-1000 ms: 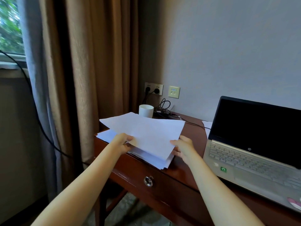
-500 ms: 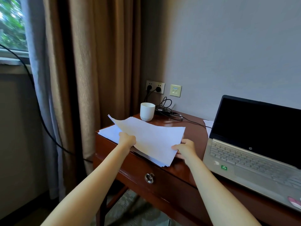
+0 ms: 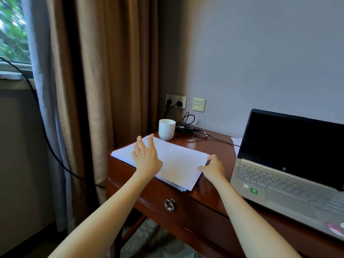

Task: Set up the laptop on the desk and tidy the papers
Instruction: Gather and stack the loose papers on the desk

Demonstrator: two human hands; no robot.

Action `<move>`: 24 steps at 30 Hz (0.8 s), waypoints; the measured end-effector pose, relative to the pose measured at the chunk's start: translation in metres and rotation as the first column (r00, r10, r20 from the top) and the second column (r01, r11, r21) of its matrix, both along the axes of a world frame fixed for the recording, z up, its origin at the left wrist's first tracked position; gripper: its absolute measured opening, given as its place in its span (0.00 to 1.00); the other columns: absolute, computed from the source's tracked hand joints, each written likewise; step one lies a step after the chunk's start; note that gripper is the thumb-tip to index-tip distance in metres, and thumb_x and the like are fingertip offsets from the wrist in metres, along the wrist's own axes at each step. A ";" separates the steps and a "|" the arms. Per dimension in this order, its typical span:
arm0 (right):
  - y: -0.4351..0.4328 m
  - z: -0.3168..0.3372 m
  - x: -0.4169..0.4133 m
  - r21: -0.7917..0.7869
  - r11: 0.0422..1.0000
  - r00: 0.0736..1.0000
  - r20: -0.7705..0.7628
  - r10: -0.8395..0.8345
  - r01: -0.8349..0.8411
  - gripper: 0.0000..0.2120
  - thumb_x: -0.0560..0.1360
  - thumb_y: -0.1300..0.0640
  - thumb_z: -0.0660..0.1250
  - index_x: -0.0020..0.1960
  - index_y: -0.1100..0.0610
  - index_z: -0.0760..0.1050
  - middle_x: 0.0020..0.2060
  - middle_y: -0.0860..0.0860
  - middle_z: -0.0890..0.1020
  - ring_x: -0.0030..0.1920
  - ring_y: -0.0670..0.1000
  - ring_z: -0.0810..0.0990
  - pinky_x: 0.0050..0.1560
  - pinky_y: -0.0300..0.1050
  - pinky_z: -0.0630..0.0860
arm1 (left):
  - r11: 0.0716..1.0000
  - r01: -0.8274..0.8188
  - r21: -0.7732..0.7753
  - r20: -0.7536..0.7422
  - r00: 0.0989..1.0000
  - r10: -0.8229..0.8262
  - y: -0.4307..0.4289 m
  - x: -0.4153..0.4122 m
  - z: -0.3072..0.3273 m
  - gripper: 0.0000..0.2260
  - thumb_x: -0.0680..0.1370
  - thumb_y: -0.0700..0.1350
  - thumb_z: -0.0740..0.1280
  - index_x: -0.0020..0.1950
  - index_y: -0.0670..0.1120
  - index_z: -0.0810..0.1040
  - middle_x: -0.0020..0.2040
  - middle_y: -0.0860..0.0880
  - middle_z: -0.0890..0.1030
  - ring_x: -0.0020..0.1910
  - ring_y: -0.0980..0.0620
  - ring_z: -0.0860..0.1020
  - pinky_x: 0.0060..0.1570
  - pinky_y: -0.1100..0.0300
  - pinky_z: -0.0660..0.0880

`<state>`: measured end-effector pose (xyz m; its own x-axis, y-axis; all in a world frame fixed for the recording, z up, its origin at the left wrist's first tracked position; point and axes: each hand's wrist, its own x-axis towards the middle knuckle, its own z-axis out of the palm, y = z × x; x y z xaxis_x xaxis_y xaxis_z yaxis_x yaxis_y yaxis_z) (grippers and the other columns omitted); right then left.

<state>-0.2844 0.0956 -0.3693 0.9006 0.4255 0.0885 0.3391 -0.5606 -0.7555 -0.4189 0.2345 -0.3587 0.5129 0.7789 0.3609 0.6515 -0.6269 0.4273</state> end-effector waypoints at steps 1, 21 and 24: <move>-0.003 0.002 0.002 -0.018 1.000 1.000 0.027 0.008 -0.007 0.22 0.74 0.60 0.66 0.66 0.60 0.66 0.63 0.58 0.70 0.59 0.57 0.73 0.51 0.45 0.70 | 0.999 0.044 -0.012 -0.019 0.999 -0.044 -0.002 0.004 0.004 0.32 0.76 0.40 0.64 0.76 0.49 0.51 0.76 0.40 0.52 0.73 0.39 0.56 0.70 0.48 0.59; -0.168 0.060 0.054 -0.559 0.788 0.921 0.389 -0.024 0.257 0.24 0.78 0.52 0.60 0.72 0.54 0.62 0.67 0.56 0.68 0.67 0.57 0.67 0.63 0.51 0.68 | 0.747 0.657 0.105 -0.373 0.722 -0.583 -0.151 0.137 0.059 0.24 0.77 0.44 0.60 0.73 0.45 0.60 0.70 0.40 0.64 0.69 0.39 0.63 0.67 0.48 0.62; -0.203 0.060 0.059 -0.573 0.763 0.922 0.379 -0.079 0.301 0.24 0.79 0.51 0.59 0.73 0.54 0.61 0.68 0.56 0.68 0.67 0.58 0.66 0.64 0.51 0.67 | 0.670 0.739 0.072 -0.392 0.638 -0.662 -0.184 0.153 0.057 0.25 0.78 0.46 0.61 0.74 0.47 0.58 0.72 0.40 0.62 0.70 0.39 0.62 0.69 0.47 0.60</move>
